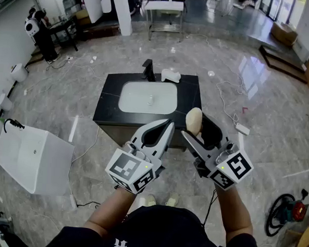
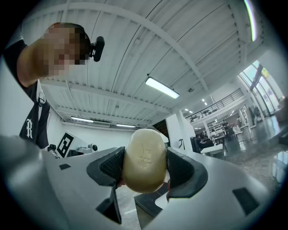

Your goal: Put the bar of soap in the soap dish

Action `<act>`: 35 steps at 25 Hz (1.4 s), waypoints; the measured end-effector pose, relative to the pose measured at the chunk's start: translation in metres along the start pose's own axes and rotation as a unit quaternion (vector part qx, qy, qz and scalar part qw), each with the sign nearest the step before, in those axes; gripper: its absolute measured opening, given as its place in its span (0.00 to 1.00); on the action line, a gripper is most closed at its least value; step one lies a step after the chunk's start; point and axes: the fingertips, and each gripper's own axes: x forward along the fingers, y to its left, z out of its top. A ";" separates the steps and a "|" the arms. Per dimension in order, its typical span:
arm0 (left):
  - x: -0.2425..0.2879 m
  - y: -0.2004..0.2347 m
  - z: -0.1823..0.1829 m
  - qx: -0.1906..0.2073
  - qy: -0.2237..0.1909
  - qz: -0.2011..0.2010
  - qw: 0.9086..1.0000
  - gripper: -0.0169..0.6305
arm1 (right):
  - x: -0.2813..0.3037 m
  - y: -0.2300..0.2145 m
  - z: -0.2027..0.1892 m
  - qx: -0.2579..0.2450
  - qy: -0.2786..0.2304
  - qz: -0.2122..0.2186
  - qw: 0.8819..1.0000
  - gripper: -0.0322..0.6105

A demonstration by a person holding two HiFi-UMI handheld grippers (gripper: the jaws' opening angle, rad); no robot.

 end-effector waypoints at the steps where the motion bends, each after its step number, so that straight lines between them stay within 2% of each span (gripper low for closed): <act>1: 0.001 0.000 0.000 -0.001 0.000 0.000 1.000 0.04 | -0.001 -0.001 0.000 0.000 0.000 0.001 1.000 0.48; 5: 0.005 -0.003 -0.005 -0.010 -0.003 0.000 1.000 0.04 | -0.006 -0.004 0.002 0.018 -0.009 0.012 1.000 0.48; 8: 0.008 -0.005 -0.008 -0.020 -0.005 0.001 1.000 0.04 | -0.012 -0.007 0.008 0.071 -0.036 0.033 0.996 0.48; 11: 0.013 -0.008 -0.008 -0.027 -0.003 0.000 1.000 0.04 | -0.018 -0.013 0.019 0.138 -0.072 0.058 0.986 0.49; 13: 0.016 -0.011 -0.007 -0.025 -0.003 0.001 1.000 0.04 | -0.023 -0.020 0.024 0.163 -0.087 0.065 0.981 0.48; 27: 0.052 -0.025 -0.016 -0.012 -0.004 0.029 0.999 0.04 | -0.052 -0.060 0.032 0.170 -0.098 0.081 0.977 0.48; 35: 0.073 -0.026 -0.019 -0.011 -0.001 0.026 1.000 0.04 | -0.054 -0.081 0.033 0.175 -0.098 0.081 0.976 0.49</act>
